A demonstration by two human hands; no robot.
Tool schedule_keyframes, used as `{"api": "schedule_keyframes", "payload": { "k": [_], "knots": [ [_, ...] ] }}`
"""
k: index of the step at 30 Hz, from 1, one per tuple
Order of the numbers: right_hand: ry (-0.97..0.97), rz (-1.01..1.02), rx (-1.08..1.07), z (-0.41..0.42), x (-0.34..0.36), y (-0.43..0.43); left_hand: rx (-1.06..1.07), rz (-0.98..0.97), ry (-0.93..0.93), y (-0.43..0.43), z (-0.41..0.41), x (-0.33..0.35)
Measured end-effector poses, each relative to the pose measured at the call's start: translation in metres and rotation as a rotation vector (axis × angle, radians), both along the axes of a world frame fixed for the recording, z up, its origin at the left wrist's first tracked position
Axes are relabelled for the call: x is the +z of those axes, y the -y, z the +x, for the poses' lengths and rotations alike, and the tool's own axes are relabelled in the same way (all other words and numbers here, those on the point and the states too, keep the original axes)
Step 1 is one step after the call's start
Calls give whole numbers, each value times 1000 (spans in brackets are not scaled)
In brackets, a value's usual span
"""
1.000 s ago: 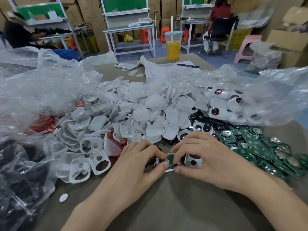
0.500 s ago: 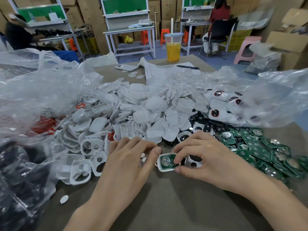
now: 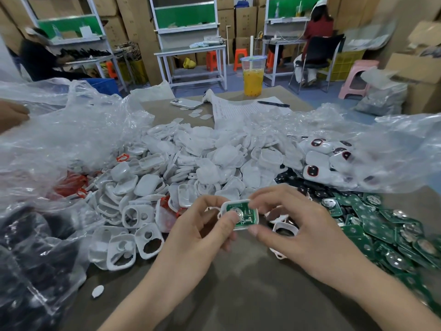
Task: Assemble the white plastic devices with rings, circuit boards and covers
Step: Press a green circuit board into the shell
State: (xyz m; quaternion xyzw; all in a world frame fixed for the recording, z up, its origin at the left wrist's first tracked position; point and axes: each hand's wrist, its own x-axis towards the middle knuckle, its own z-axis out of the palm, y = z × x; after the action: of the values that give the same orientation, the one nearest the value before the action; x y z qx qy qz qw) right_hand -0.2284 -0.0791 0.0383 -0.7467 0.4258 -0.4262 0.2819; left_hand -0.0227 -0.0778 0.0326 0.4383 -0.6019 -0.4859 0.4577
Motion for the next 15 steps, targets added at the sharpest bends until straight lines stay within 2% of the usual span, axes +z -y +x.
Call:
{"api": "schedule_keyframes", "payload": {
  "k": [2,3,9,15],
  "knots": [
    [239,230,35,5,3,-1,3,25,-69,0,-1,1],
    [300,272,33,6,3,0,3,28,-89,0,-2,1],
    [458,441,22,10,3,4,-7,22,-130,-1,-5,-1],
    [469,439,14,10,1,3,-38,15,-120,0,-4,-3]
  ]
}}
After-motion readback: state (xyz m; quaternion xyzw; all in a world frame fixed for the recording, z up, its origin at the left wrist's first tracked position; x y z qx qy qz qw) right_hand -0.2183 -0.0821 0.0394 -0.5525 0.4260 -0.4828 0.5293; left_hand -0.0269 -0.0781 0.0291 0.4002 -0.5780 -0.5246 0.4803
